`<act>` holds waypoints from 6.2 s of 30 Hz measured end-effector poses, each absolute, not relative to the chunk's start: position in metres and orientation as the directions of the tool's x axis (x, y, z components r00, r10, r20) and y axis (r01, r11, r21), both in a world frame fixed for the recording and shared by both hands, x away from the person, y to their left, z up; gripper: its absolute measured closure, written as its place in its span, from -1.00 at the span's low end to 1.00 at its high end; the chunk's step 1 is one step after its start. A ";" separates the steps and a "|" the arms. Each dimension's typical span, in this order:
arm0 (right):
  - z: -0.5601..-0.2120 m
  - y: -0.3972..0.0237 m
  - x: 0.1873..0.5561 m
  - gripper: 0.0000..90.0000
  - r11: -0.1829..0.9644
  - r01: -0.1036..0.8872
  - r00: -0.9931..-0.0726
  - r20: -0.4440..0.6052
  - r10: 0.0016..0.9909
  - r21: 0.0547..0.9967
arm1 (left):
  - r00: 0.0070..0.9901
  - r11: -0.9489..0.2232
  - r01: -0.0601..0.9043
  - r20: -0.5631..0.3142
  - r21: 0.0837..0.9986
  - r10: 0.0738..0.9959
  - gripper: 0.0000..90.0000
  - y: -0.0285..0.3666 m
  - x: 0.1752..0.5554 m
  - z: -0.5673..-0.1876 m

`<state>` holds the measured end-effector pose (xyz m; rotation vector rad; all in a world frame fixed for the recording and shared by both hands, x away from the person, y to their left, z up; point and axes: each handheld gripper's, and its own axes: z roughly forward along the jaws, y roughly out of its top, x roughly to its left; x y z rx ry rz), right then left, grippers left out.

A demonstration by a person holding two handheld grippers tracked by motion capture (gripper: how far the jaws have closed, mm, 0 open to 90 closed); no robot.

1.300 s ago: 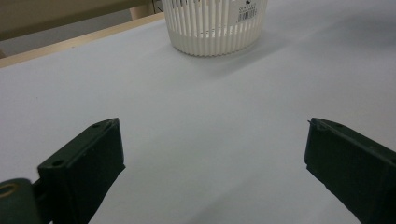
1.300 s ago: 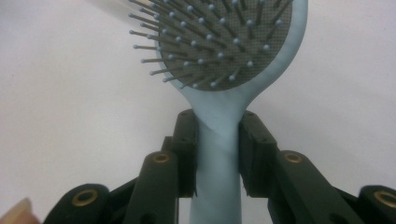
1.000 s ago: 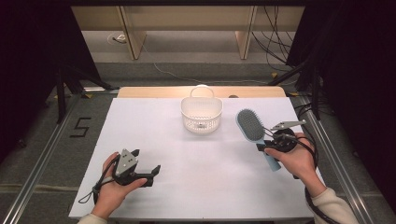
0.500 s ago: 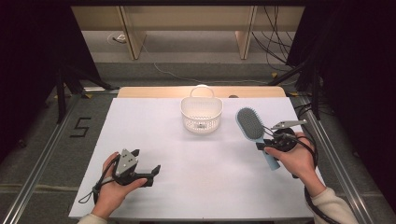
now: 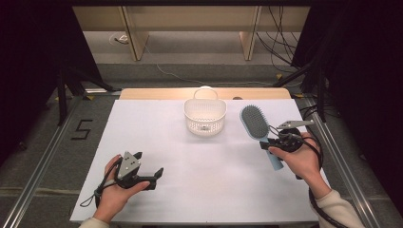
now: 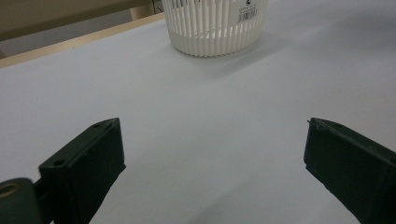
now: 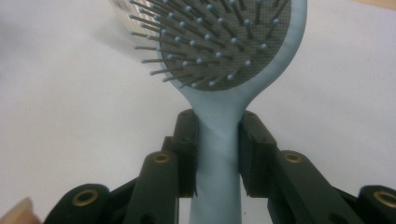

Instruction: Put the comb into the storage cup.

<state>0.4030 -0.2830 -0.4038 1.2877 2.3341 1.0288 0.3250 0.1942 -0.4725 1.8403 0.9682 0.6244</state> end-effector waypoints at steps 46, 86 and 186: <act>-0.390 -0.267 0.418 0.59 0.260 0.544 -0.560 0.115 0.821 0.798 | 0.559 -0.251 0.353 0.012 0.901 0.829 -0.89 0.194 0.326 -0.472; -0.385 -0.258 0.430 0.60 0.220 0.529 -0.555 0.139 0.820 0.820 | 0.559 -0.253 0.352 0.014 0.901 0.829 -0.89 0.194 0.326 -0.472; -0.378 -0.221 0.448 0.60 0.185 0.474 -0.573 0.142 0.807 0.861 | 0.561 -0.254 0.351 0.014 0.901 0.828 -0.88 0.193 0.326 -0.473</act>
